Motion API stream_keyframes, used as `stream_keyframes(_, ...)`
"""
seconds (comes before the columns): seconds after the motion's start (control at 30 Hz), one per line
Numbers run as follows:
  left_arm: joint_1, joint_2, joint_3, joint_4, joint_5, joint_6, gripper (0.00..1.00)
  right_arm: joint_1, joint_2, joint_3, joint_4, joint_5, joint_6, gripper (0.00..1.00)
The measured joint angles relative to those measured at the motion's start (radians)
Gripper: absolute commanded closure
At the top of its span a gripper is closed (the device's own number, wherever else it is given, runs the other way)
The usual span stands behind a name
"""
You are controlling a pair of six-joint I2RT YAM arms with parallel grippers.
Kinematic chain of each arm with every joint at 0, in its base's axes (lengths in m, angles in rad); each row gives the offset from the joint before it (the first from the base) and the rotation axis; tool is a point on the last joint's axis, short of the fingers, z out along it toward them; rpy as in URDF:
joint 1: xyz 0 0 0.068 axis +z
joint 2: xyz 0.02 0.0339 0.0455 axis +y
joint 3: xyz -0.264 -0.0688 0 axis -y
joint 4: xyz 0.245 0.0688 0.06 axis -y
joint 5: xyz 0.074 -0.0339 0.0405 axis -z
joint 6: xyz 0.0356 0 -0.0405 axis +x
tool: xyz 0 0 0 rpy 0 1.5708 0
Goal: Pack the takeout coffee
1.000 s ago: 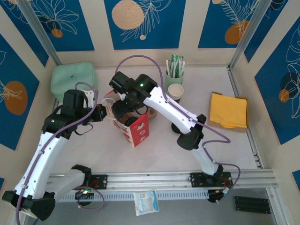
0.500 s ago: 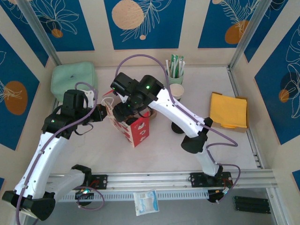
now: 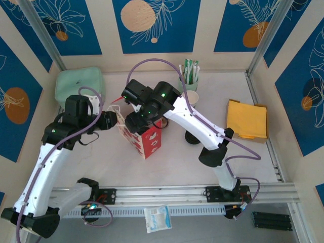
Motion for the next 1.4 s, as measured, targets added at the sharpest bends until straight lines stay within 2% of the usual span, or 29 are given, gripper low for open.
stream_keyframes(0.2,0.000,0.001,0.049,-0.019,0.000,0.008,0.45,0.000,-0.026,-0.005,0.002,0.013,0.000,0.24)
stream_keyframes(0.57,0.000,0.000,0.135,-0.045,0.000,0.008,0.34,0.000,-0.108,-0.071,0.019,0.029,0.008,0.25)
stream_keyframes(0.97,0.000,-0.001,0.240,-0.066,0.022,-0.015,0.19,-0.015,-0.294,-0.194,0.116,0.051,0.016,0.25)
stream_keyframes(1.2,0.000,0.022,0.324,-0.043,0.074,-0.044,0.01,-0.142,-0.439,-0.331,0.220,0.027,0.020,0.24)
stream_keyframes(1.4,0.000,0.072,0.353,0.001,0.113,-0.076,0.00,-0.306,-0.565,-0.482,0.323,-0.049,0.035,0.24)
